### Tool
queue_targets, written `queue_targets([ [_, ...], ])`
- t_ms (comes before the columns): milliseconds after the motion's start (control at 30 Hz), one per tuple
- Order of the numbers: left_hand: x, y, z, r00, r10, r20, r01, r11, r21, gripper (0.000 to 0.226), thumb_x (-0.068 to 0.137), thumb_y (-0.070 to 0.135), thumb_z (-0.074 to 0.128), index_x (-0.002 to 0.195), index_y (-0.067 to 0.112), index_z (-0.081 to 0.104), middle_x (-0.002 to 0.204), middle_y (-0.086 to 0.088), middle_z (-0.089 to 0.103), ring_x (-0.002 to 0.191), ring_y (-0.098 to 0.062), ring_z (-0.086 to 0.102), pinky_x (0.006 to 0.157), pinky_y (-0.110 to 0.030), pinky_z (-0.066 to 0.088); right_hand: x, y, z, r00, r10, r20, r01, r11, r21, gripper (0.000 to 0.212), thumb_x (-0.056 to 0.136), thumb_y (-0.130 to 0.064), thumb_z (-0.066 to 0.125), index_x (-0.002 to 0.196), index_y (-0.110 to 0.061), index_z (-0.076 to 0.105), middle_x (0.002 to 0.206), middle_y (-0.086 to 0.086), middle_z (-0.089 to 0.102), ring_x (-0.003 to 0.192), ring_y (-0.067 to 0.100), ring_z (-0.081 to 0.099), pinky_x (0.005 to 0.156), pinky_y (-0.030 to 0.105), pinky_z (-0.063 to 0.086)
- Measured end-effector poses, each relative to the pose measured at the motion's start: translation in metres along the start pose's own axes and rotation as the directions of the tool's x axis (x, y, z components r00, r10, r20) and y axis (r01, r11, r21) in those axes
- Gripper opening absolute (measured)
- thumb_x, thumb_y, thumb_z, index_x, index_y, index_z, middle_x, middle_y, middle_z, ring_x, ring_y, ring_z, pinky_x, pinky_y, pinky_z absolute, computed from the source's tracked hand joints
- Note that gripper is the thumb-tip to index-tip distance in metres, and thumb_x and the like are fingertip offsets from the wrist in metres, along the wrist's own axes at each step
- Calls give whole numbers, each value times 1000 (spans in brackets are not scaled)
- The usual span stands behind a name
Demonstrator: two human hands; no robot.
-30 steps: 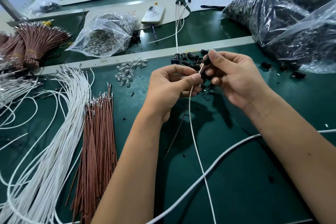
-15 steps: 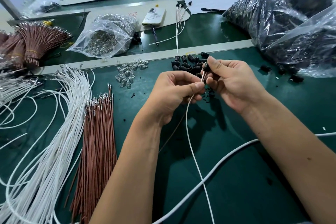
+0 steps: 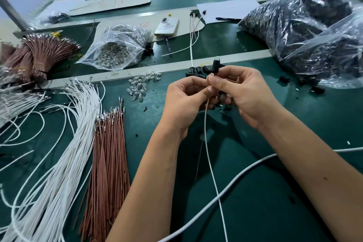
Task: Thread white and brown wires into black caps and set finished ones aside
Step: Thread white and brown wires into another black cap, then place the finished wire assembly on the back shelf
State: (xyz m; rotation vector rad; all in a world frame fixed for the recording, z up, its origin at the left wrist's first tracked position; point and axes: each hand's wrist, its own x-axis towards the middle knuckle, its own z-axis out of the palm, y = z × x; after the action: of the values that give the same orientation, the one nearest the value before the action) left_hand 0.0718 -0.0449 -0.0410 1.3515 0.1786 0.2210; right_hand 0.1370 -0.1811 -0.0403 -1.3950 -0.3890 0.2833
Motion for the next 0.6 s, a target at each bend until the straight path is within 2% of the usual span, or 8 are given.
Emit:
queue_targets([
  [167,-1,4,5,997,-75,6,74,987,141,8,93,2,68,89,-5,68,71,-12,71,54,-18,64,53,-25,51,29,-20,1,997,50,-66,-45,997,68,7,94,-9,72,88,-11,70,73,2,71,55,8,51,40,17,35],
  [300,18,21,19,993,-119,-2,118,986,116,10,94,4,68,85,-2,68,63,-7,69,46,-14,60,45,-21,49,90,-53,2,983,133,-127,-104,973,208,15,101,-13,64,88,-5,66,70,7,67,51,8,49,41,15,36],
  [333,29,28,20,994,-100,-45,104,990,93,11,94,4,68,83,0,68,62,-6,69,45,-13,60,45,-21,49,104,-59,3,981,169,-98,-153,976,156,21,104,-19,62,89,-4,67,72,7,67,51,8,50,42,16,38],
  [400,57,43,19,988,-63,-138,76,993,89,15,92,5,69,78,3,69,65,-8,70,45,-13,60,45,-21,48,122,-63,5,968,250,18,-247,964,-96,28,104,-29,61,95,-5,71,80,7,70,52,9,56,47,19,46],
  [467,88,53,15,978,-51,-203,81,987,140,13,91,5,71,77,5,70,73,-14,72,47,-17,61,47,-23,47,139,-59,7,949,301,96,-257,913,-318,23,101,-28,66,94,-9,77,86,7,72,60,13,63,65,29,55],
  [500,105,54,13,973,-55,-224,95,980,172,11,89,5,72,78,5,72,79,-17,74,52,-21,63,50,-25,48,151,-55,8,948,304,94,-254,902,-350,22,100,-26,66,90,-11,78,86,8,72,63,15,64,71,33,57],
  [533,120,53,11,968,-63,-243,115,972,204,9,87,4,73,78,5,73,83,-20,75,59,-25,66,54,-29,52,164,-51,10,951,301,70,-259,899,-353,24,101,-26,65,86,-12,78,84,8,71,63,16,63,70,34,55],
  [600,147,47,8,958,-77,-275,152,953,263,13,83,3,74,71,7,73,87,-22,75,78,-34,73,69,-40,62,194,-42,12,953,302,-3,-283,891,-356,29,105,-27,60,84,-13,74,77,5,69,53,12,56,54,24,46],
])
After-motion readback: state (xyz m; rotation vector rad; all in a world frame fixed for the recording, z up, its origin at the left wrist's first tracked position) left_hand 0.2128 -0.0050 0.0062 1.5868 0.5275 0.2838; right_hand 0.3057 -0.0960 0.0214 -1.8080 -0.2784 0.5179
